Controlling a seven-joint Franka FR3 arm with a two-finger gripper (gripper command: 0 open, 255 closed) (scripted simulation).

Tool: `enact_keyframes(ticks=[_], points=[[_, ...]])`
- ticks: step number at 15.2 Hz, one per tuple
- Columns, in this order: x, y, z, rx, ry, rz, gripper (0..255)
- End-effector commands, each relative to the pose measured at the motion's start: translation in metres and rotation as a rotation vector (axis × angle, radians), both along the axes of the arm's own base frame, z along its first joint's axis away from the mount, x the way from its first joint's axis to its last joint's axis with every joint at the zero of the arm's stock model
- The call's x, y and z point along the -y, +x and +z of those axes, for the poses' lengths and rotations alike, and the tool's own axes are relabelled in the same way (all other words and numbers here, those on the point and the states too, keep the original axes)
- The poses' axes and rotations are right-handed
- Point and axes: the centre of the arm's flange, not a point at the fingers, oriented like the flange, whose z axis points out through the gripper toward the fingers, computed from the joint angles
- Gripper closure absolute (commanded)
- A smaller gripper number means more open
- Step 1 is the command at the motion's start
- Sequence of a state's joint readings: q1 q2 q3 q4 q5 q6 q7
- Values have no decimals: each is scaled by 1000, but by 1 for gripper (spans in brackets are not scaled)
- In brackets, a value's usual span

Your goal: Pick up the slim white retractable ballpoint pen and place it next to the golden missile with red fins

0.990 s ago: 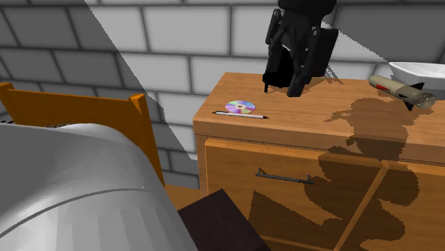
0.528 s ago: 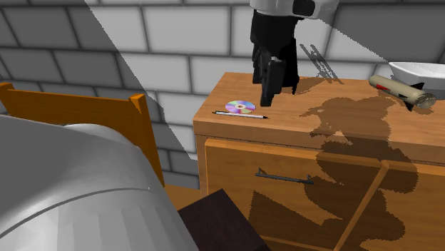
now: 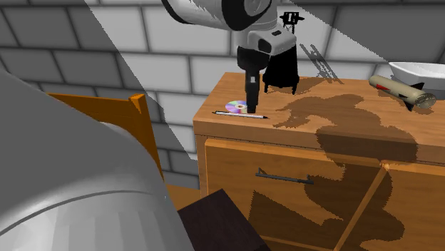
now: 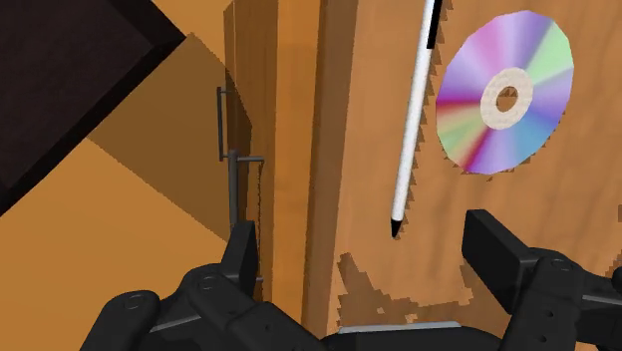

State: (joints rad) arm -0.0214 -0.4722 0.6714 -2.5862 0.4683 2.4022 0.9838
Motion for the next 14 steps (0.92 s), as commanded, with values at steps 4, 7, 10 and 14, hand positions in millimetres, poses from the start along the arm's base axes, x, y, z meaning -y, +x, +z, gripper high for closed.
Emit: enact_keyframes(ticks=[4,7,10,14], points=[[-43,23,-29,39,12,-96,0],[-46,26,-44,39,12,-96,0],[-48,30,-60,39,12,-96,0],[-49,32,-68,39,12,-95,0]])
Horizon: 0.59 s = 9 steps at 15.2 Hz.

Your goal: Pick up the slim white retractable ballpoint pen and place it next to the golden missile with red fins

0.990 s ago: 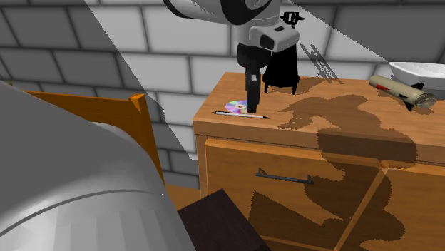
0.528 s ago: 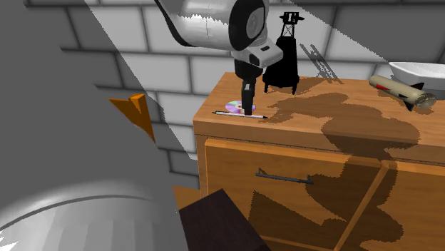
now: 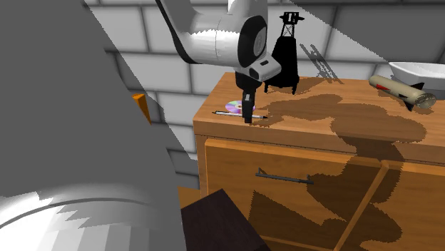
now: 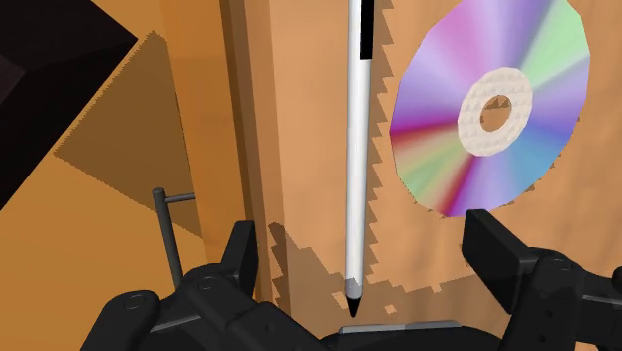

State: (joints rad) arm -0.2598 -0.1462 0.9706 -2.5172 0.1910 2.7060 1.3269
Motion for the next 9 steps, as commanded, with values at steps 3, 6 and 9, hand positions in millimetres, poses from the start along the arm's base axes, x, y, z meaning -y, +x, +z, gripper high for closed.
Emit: enact_keyframes(ticks=[3,6,9], points=[[0,0,0,0,0,0,0],[0,0,0,0,0,0,255],[0,0,-1,0,0,0,255]])
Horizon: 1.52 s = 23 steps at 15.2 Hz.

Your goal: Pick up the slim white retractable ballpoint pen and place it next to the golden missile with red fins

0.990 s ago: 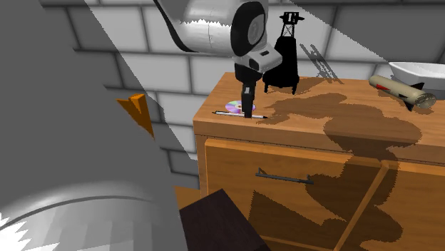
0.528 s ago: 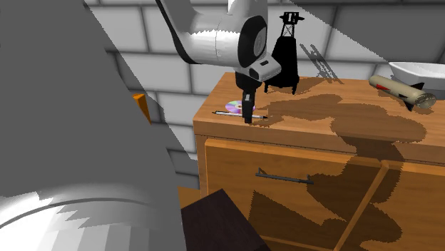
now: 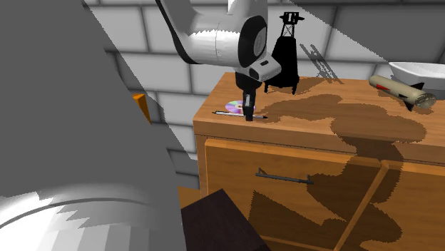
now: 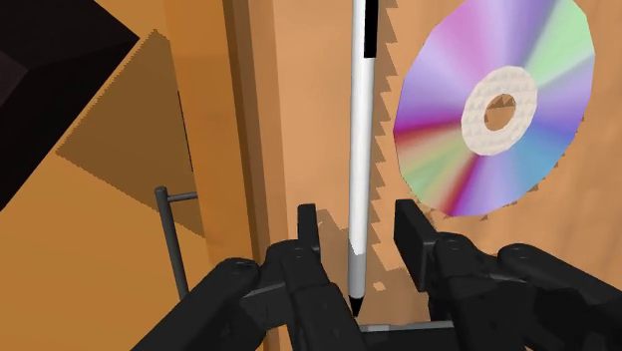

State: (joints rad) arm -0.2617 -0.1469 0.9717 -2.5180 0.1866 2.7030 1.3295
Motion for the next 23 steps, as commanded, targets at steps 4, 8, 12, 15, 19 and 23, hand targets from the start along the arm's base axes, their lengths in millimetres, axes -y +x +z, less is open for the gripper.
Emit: enact_keyframes(ticks=[4,8,12,15,19,23], points=[[-1,1,0,2,4,0,255],[-1,0,11,2,4,0,255],[-1,0,32,2,4,0,255],[-1,0,48,2,4,0,255],[-1,0,69,2,4,0,255],[-1,0,90,2,4,0,255]])
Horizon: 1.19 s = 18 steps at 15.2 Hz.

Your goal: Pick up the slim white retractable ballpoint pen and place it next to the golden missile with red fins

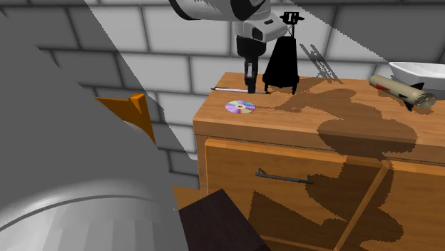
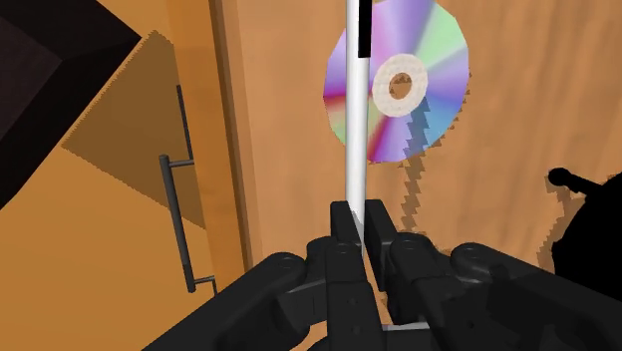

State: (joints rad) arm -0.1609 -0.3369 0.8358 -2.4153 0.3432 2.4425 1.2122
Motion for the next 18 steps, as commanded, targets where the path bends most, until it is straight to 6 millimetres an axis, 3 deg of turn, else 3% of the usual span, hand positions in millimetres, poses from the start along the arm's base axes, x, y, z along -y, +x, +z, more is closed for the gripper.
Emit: enact_keyframes(ticks=[1,16,18], points=[[1,0,10,-1,0,0,255],[1,0,87,-1,0,0,255],[8,25,87,-1,0,0,255]])
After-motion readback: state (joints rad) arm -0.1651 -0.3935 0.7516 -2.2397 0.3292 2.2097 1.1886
